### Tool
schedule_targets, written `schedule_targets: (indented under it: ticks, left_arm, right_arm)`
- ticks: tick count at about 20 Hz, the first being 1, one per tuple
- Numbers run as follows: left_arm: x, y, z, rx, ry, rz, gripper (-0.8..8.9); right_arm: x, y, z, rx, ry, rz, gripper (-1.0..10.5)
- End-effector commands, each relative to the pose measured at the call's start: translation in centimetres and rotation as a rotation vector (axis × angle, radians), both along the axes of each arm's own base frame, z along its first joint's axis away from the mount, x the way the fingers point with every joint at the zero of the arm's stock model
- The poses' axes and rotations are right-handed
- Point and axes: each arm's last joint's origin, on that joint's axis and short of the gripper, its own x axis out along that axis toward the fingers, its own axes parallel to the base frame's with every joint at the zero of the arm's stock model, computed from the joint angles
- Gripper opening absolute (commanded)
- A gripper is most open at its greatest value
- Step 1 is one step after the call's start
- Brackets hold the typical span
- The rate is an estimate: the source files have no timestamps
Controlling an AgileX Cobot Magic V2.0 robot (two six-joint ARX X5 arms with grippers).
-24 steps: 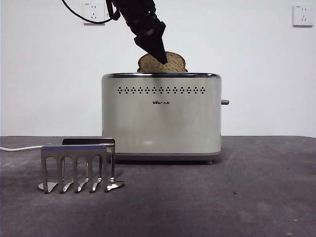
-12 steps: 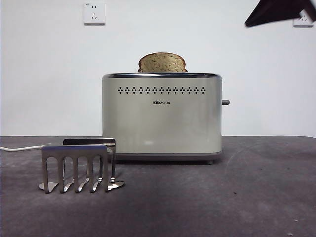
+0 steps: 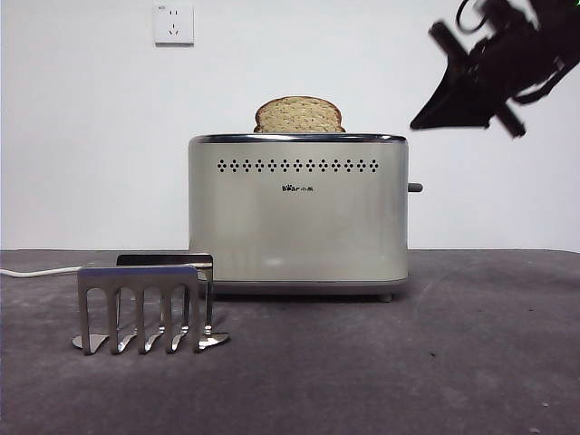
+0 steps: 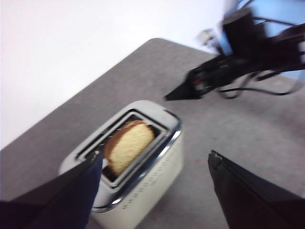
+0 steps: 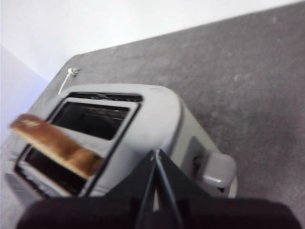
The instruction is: Pick up a slice of bread from the rack,put the bread on the toaster,press the button
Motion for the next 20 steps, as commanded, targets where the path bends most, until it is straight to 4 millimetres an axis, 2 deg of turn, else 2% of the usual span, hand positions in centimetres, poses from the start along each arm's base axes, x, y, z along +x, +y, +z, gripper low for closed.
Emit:
schedule_targets:
  ticks: [1,11,20]
  left_arm:
    - [-0.4,0.1,0.0,-0.033,0.032,-0.033,3.74]
    - [-0.7,0.2,-0.2,-0.041,0.074,-0.070,3.74]
    - [-0.8,0.2,-0.3,-0.035,0.087,-0.069,3.74]
  right_arm:
    - [1.3,0.0,-0.9,0.014,0.028,-0.002,-0.1]
    - [3.0,0.1,-4.8,-0.010,0.111,0.000,-0.1]
    - [4.0,0.1,-9.9,-0.066,0.231,0.002,-0.1]
